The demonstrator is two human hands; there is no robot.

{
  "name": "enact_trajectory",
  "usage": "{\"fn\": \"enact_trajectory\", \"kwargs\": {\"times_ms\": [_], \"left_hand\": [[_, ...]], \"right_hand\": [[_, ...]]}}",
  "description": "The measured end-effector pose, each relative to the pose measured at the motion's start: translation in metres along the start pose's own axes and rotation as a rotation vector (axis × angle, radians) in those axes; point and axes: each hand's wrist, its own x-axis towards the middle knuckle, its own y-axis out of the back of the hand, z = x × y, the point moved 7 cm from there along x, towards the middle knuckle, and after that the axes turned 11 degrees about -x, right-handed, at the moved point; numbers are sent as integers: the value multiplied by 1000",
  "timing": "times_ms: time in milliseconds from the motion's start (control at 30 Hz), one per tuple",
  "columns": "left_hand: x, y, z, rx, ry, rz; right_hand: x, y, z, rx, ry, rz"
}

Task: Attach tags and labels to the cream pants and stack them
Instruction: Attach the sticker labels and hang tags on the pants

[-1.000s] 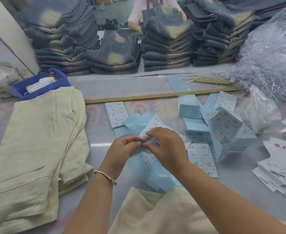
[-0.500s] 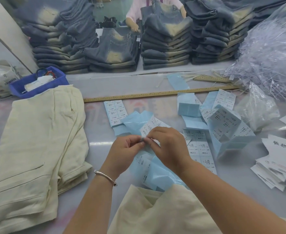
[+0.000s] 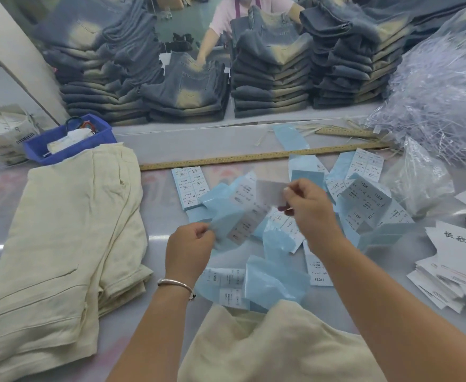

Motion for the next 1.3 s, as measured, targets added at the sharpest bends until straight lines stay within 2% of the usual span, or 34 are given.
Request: {"fn": "enact_trajectory", "kwargs": {"times_ms": [67,133,167,233,267,300,333,400,467,533,633,733,800,900,1000,1067,1167,1300], "left_hand": [[0,5,-6,26,82,70],[-2,2,-7,64,142,64],[-5,3,-2,158,107,86],[-21,5,30,289,-127,222],[-33,2,46,243,-239,280],[-45,-2,58,90,-265,272],[-54,-11,63,-146,-185,183],[-73,-47,64,-599,171,-96],[-99,-80,75,-739,426,-372],[-126,-105,86,-738,554,-603],[-164,-136,101,-699,547,-880],[-185,-163,117,-695,456,-985],[-193,-182,122,-675,461,-977],[-196,-215,121,-538,458,-866],[-190,-250,117,-445,470,-673],[-186,-271,116,-444,488,-546],[-190,-301,117,-533,527,-447],[-194,-322,118,-569,526,-314]], "right_hand": [[3,20,2,135,-49,42],[2,37,1,174,-32,86],[-2,43,0,168,-7,98],[-16,56,-4,82,93,141],[-28,64,-9,-8,182,185],[-41,73,-14,-120,295,231],[-55,80,-20,-235,414,265],[-80,92,-23,-407,584,276],[-97,107,-18,-426,649,228],[-108,125,-11,-390,660,158],[-118,155,3,-317,657,64],[-123,188,17,-351,684,57],[-123,209,31,-388,669,43],[-114,241,65,-461,602,-6],[-91,279,115,-385,394,-34],[-74,305,151,-399,276,35],[-53,327,196,-601,186,75],[-29,310,233,-886,131,-130]]}}
